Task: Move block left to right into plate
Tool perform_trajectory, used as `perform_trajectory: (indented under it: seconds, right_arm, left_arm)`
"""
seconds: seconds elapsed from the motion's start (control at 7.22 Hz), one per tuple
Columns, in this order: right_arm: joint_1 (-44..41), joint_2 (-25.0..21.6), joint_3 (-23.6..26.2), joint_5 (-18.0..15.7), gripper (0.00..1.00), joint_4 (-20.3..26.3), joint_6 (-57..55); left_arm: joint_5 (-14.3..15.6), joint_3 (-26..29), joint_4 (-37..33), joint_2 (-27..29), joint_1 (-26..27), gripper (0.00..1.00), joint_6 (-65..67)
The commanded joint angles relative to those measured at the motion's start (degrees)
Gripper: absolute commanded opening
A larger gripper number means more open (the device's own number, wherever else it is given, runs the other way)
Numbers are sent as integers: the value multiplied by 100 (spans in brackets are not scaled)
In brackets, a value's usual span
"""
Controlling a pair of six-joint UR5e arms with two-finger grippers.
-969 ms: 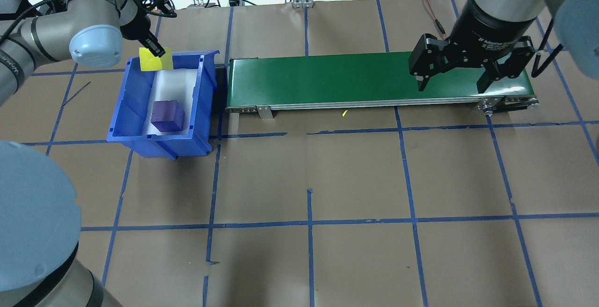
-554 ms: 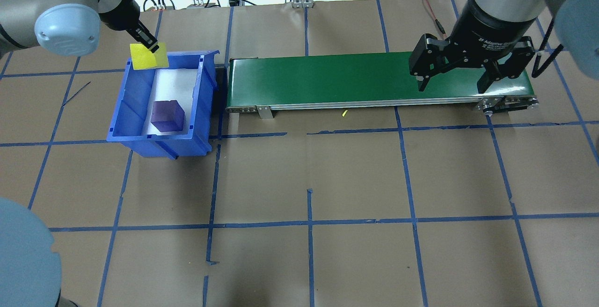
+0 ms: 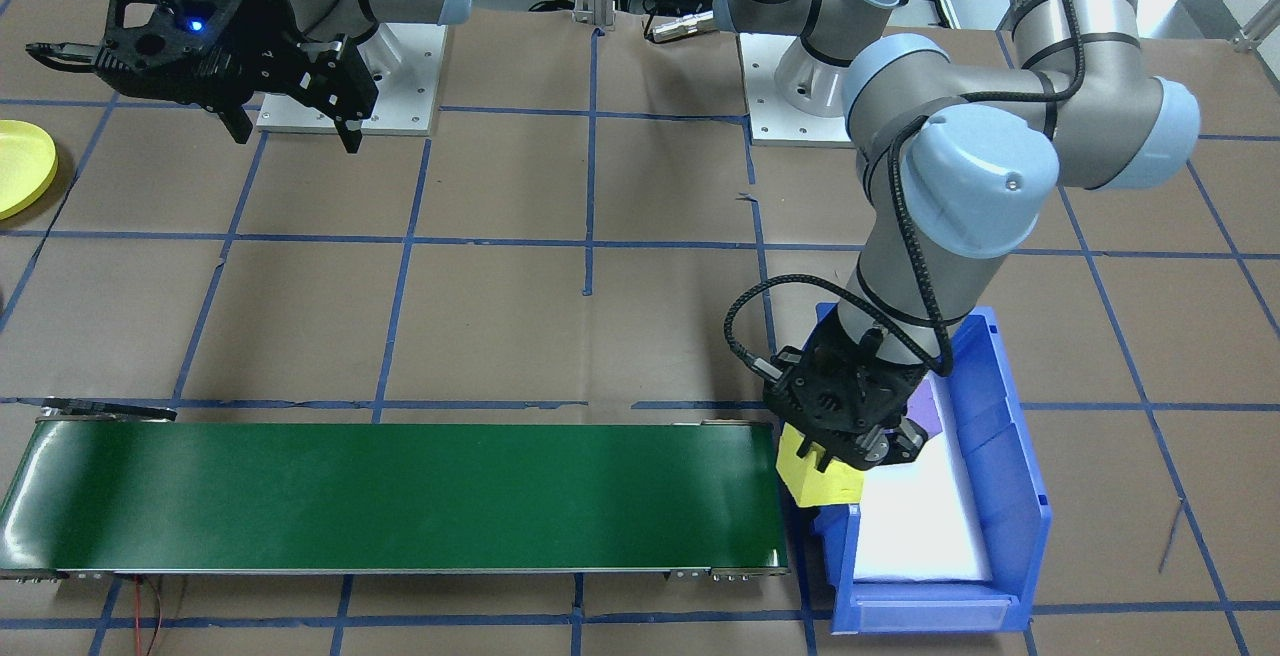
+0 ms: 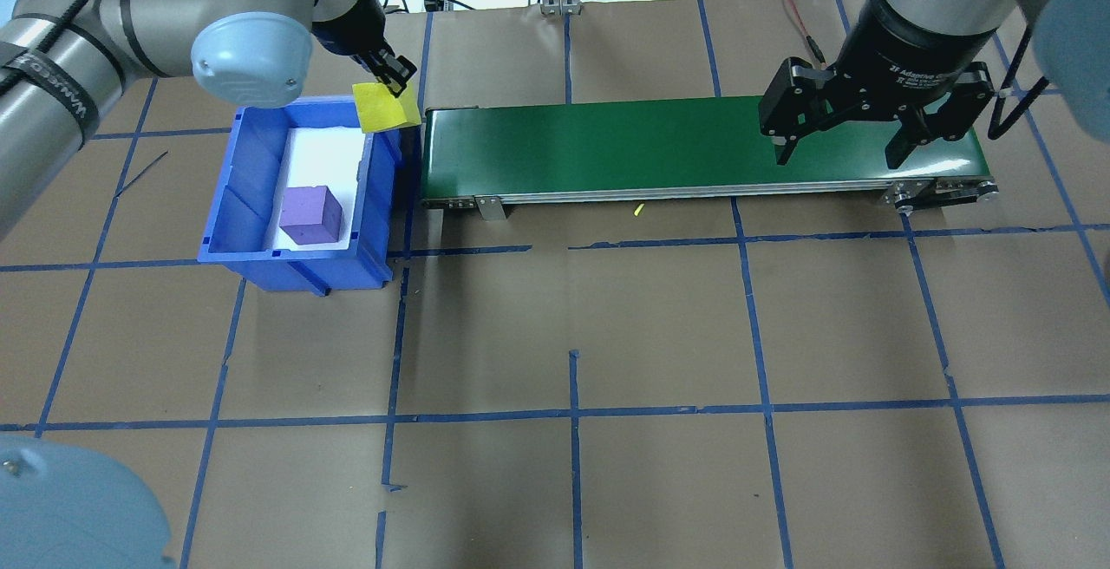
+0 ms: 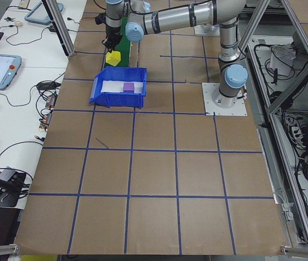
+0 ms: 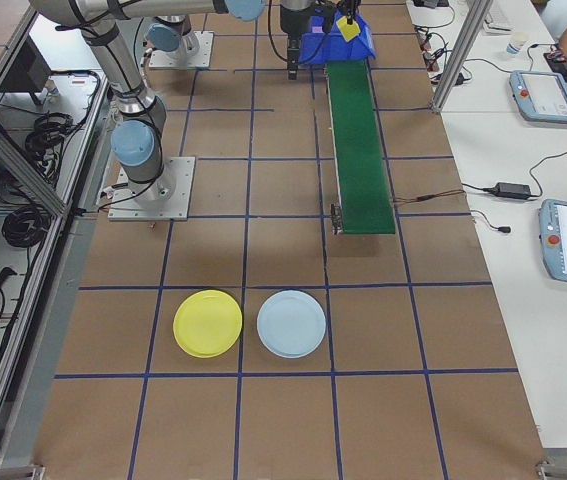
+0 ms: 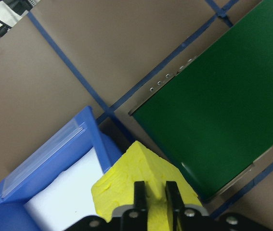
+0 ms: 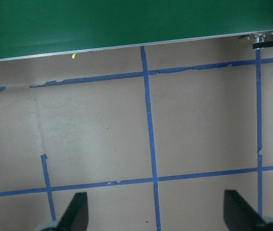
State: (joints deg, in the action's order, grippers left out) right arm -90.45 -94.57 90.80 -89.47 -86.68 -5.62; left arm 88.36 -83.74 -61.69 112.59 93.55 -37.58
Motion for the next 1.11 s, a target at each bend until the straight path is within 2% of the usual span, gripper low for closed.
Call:
perform_trajectory:
  seconds: [0.0,0.28,0.42,0.55,0.97]
  right_arm:
    - [-43,0,-10,0,100,2,-9]
    - [19,0,-10,-9,100,19,17]
    - [19,0,-10,-9,100,2,17]
    - [36,8,-10,-9,100,-7,17]
    - [36,0,-36,-9,100,11,17]
  left_arm:
    - [49,15,394,386,574,10,398]
    - [-21,6,386,465,586,11,453]
    - [-30,-55,394,483,594,21,462]
    - [-38,-90,386,483,629,44,462]
    - [-38,-90,324,448,665,45,462]
